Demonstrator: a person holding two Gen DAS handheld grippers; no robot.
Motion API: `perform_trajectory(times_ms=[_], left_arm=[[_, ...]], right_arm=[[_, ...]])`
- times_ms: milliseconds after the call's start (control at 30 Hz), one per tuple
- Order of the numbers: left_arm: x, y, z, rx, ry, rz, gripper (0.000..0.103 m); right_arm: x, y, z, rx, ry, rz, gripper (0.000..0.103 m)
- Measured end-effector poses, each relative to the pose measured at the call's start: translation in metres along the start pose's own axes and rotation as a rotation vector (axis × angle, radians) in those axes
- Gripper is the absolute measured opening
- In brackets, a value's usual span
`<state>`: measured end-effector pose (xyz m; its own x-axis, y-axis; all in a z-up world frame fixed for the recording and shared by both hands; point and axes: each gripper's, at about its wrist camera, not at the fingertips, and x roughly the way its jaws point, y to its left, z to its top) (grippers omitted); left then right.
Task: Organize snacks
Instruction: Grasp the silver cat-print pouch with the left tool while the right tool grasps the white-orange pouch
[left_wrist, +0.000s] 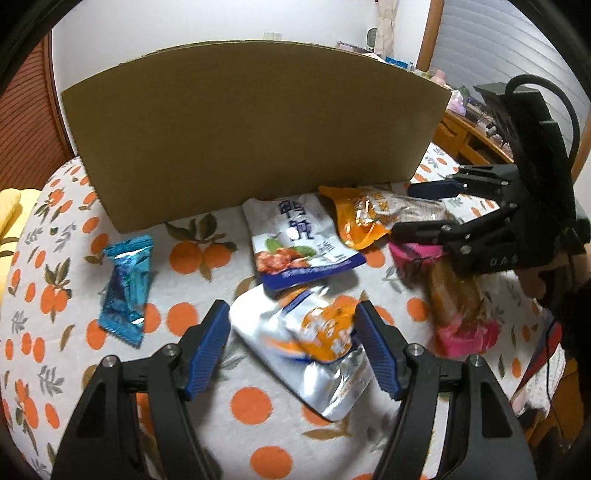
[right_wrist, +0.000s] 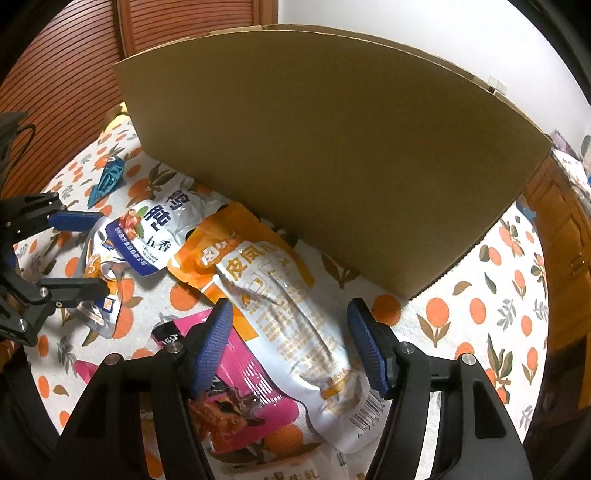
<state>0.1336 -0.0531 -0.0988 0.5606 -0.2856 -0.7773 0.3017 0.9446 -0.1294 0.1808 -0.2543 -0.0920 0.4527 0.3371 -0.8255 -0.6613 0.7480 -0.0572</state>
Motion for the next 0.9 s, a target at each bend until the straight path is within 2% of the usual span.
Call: perform_trajectory(times_ms=[233, 500, 633, 800, 900], left_arm=[[0.003, -0.009, -0.001, 0.034, -0.010, 0.020, 0.070], [-0.013, 0.009, -0.015, 0.038, -0.018, 0.003, 0.064], [-0.011, 0.009, -0.013, 0.031, -0.027, 0.004, 0.063], [-0.008, 0.008, -0.007, -0.014, -0.031, 0.009, 0.066], [-0.005, 0.003, -0.007, 0.004, -0.031, 0.031, 0.066]], right_arm=[[0.001, 0.001, 0.000, -0.001, -0.013, 0.006, 0.066], [-0.002, 0.000, -0.002, -0.005, -0.010, 0.007, 0.064], [-0.003, 0.002, -0.002, -0.012, -0.013, 0.013, 0.058], [-0.007, 0.010, -0.001, -0.044, -0.020, -0.002, 0.042], [-0.010, 0.015, -0.001, -0.066, -0.030, -0.022, 0.033]])
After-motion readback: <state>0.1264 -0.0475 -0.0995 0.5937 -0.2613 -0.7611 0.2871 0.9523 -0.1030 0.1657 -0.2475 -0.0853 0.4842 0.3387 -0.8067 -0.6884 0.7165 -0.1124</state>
